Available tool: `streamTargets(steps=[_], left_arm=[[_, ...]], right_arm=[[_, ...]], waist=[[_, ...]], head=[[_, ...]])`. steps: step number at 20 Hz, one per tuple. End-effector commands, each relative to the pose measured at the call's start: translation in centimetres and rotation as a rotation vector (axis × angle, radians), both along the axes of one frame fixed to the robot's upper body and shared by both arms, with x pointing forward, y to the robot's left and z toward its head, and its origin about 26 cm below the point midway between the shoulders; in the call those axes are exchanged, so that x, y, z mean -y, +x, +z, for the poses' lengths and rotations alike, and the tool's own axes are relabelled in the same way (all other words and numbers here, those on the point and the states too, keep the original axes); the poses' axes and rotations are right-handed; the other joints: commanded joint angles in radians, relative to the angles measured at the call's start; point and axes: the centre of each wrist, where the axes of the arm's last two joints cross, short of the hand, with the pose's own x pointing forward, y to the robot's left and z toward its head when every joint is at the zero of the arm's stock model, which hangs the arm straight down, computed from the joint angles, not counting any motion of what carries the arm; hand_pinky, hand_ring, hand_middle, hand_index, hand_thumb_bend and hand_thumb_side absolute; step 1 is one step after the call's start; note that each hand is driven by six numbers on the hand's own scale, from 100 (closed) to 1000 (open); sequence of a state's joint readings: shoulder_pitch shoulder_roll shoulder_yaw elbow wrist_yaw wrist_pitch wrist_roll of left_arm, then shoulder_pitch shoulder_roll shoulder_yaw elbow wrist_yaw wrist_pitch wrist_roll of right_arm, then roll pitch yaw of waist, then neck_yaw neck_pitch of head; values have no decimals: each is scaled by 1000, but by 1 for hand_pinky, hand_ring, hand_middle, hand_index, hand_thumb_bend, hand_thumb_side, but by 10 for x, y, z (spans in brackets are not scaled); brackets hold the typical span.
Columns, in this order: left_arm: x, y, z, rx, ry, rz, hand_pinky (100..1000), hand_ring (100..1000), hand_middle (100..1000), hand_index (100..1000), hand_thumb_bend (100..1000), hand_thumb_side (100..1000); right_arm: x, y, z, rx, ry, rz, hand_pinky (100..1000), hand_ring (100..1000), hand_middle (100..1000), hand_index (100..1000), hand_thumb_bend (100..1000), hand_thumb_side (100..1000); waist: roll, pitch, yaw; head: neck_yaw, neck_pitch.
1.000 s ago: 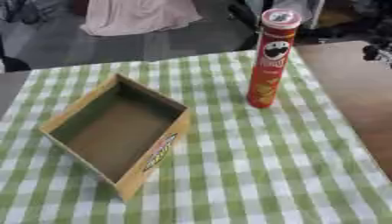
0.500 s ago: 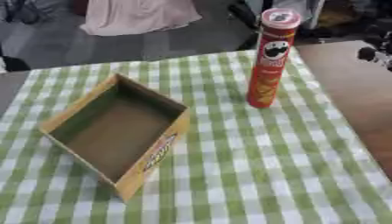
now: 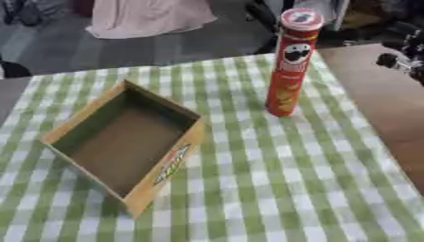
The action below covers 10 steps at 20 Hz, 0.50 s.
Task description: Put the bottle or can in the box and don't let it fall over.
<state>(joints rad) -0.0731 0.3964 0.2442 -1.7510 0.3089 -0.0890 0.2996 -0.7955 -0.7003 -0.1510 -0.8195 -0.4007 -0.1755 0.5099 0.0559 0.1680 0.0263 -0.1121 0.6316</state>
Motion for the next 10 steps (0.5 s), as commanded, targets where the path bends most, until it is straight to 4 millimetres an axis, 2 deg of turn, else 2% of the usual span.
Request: streamTargets(steps=[1, 10], left_arm=[[-3, 0, 9, 26, 16, 0, 1000, 668, 854, 784, 107, 686], [-3, 1, 8, 25, 12, -3, 1000, 666, 854, 784, 108, 688]], right_arm=[[-3, 2, 19, 41, -26, 19, 753, 1000, 1000, 1000, 488, 100], [-21, 12, 15, 25, -19, 73, 757, 1000, 1000, 1000, 484, 100]], waist=[[-3, -17, 2], [-3, -14, 8]], head=[[-3, 6], [-11, 7]])
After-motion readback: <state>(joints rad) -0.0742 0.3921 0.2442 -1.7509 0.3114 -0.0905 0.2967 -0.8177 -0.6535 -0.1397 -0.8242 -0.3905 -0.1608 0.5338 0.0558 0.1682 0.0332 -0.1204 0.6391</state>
